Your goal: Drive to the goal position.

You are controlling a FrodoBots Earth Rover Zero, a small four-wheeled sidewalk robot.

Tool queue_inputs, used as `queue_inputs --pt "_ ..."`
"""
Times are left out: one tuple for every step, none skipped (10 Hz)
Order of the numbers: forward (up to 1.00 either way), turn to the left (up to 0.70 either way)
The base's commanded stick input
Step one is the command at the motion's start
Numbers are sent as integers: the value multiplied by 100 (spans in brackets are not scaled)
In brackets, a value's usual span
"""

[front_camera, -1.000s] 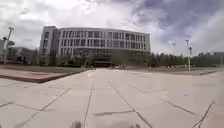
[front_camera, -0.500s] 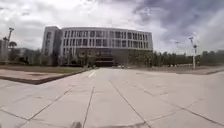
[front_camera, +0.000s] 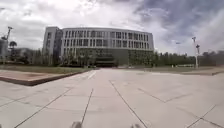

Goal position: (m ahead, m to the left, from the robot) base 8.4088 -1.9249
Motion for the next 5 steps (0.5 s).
queue_inputs --pt "70 0" --pt "70 0" --pt "70 0" --pt "70 0" --pt "70 0"
